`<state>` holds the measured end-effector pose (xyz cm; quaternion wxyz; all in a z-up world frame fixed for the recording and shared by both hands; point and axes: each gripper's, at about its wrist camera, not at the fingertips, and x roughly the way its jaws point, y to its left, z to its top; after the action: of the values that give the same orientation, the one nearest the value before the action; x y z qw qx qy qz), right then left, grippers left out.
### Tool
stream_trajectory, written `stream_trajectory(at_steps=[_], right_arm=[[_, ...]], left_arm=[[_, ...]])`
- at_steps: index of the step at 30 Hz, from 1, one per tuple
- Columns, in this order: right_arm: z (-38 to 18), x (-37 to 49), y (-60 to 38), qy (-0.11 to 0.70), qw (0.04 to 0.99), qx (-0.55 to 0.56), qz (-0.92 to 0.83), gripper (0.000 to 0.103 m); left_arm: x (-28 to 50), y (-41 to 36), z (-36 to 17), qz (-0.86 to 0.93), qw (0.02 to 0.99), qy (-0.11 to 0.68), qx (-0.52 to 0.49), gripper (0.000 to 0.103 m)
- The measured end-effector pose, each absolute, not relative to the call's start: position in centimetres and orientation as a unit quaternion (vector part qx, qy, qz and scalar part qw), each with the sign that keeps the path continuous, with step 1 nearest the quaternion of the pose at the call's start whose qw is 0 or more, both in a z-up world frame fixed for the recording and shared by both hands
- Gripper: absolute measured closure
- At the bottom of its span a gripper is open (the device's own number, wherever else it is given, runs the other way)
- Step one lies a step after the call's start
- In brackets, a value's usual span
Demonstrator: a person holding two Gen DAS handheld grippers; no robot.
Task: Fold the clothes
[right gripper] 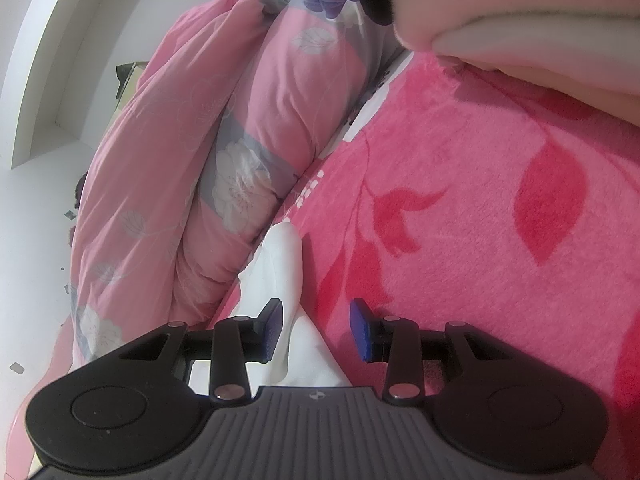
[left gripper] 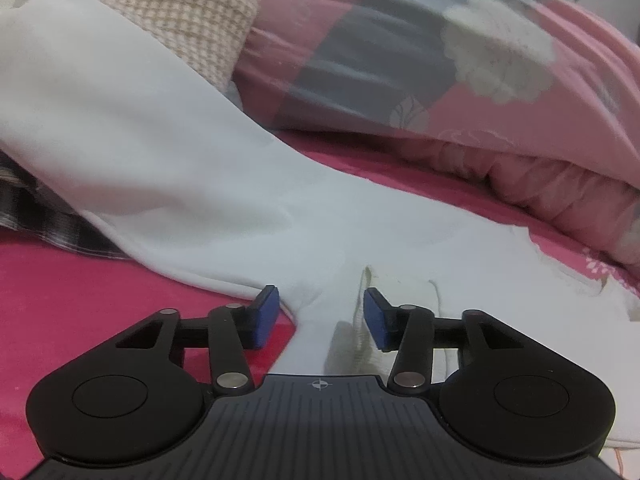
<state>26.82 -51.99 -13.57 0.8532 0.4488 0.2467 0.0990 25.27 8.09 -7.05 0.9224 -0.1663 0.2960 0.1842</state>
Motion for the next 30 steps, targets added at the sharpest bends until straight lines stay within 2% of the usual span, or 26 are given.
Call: stream_trajectory(at_steps=[6,30], right_arm=[[-13.6,26.8,-52.0,0.247,0.853,0.449,0.099,0.064],[-13.5,26.8,-52.0,0.247,0.853,0.45,0.099,0.064]], left_arm=[[24.5,7.8,-6.1,0.192,0.928,0.28,-0.153,0.049],[24.0,7.6,-6.0,0.191,0.929,0.279,-0.15,0.049]])
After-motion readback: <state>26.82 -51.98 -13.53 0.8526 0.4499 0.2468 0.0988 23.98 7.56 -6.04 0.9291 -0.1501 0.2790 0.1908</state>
